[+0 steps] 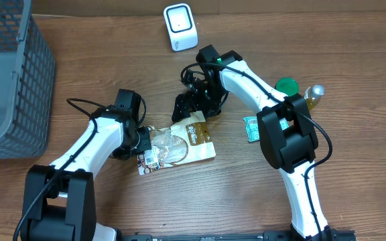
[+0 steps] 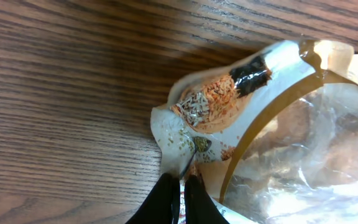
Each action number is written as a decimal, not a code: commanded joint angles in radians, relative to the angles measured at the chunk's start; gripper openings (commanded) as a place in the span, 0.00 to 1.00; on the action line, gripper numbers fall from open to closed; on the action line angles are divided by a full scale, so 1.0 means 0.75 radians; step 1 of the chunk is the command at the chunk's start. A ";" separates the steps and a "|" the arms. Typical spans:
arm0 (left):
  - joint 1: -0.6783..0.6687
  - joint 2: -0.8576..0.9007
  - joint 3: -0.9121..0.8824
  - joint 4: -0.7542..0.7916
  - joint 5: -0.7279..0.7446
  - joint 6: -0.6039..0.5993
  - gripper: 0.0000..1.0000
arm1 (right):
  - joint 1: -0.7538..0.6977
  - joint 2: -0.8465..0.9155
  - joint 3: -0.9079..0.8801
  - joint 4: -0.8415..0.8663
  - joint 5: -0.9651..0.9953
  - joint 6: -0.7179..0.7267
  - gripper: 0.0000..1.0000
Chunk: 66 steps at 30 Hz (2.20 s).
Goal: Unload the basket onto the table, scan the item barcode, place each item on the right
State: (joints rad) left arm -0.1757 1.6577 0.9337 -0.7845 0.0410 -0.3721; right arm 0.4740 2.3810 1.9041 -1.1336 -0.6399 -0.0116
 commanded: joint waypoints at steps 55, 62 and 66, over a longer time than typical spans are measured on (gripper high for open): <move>-0.006 0.009 -0.017 0.027 -0.024 -0.023 0.10 | 0.013 0.067 -0.202 0.011 -0.121 0.200 0.69; -0.006 0.009 -0.017 0.041 -0.024 -0.024 0.10 | 0.013 0.067 -0.202 0.075 -0.166 0.226 0.68; -0.006 0.009 -0.017 0.045 -0.020 -0.035 0.10 | 0.012 0.067 -0.202 0.108 -0.167 0.226 0.63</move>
State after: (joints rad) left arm -0.1753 1.6577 0.9333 -0.7555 0.0250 -0.3725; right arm 0.4786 2.3825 1.7763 -1.0733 -0.8345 0.1642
